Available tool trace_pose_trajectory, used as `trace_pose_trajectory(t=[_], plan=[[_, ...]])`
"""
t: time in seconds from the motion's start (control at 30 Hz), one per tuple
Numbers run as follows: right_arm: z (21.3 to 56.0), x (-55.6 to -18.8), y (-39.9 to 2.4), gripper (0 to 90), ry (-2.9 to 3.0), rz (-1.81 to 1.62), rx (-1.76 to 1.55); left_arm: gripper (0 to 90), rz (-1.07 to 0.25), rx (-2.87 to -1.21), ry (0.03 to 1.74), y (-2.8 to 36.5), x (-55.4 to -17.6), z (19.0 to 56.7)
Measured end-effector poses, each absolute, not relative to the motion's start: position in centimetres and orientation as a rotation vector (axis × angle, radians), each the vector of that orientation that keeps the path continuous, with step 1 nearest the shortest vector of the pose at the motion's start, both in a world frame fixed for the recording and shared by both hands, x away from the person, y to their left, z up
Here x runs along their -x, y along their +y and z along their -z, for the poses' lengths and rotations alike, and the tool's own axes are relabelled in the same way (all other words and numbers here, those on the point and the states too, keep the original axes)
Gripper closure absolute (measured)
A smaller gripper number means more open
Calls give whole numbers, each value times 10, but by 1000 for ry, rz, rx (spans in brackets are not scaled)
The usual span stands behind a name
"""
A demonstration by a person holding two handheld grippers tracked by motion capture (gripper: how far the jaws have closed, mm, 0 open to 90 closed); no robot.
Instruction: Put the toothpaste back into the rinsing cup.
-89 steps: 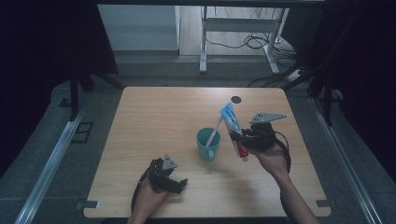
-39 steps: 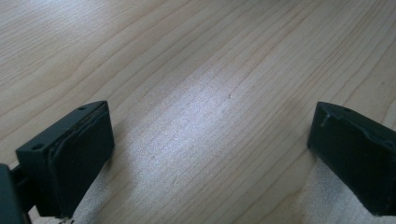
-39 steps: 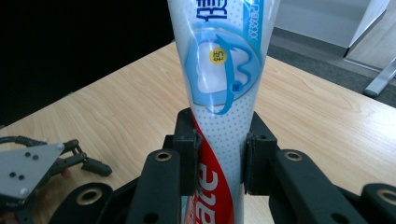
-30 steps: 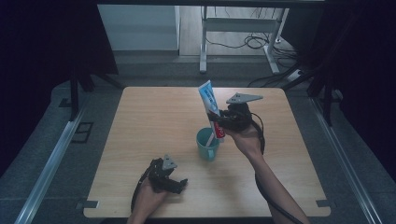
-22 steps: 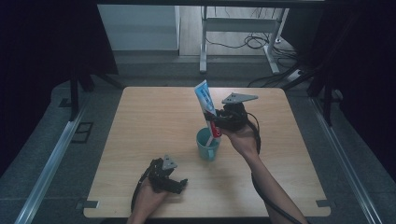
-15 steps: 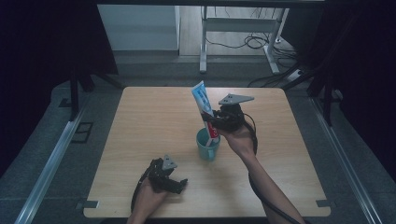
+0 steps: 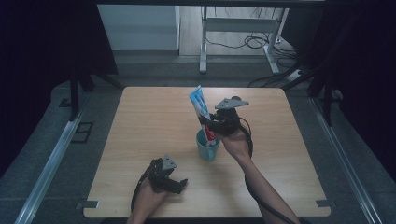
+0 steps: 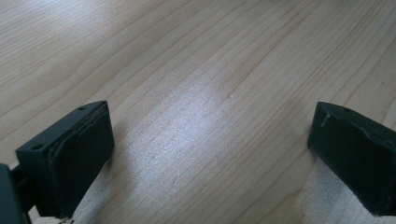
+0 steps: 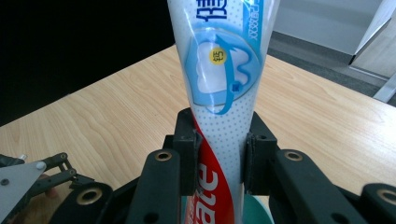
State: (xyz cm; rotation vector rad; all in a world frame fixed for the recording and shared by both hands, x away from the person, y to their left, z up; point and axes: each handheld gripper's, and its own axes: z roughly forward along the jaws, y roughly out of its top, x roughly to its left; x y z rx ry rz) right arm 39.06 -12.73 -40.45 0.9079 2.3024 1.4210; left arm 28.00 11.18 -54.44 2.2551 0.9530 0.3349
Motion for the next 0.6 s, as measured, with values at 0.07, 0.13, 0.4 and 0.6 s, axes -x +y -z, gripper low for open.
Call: trace_pose_trajectory(t=[0.07,0.13,0.4,0.6], plan=[[408,-391,-128,710,2304,-1424,-912,6,-334,-2254,954,112,-280,544],[411,-391,-128,709,2307,-1424,-914,6,-334,-2253,954,112,-280,544],[425,-391,-129,709,2314,-1426,-935,6,-333,-2257,952,112,-280,544],[434,-391,-129,708,2319,-1425,-940,6,-333,-2255,954,112,-280,544]])
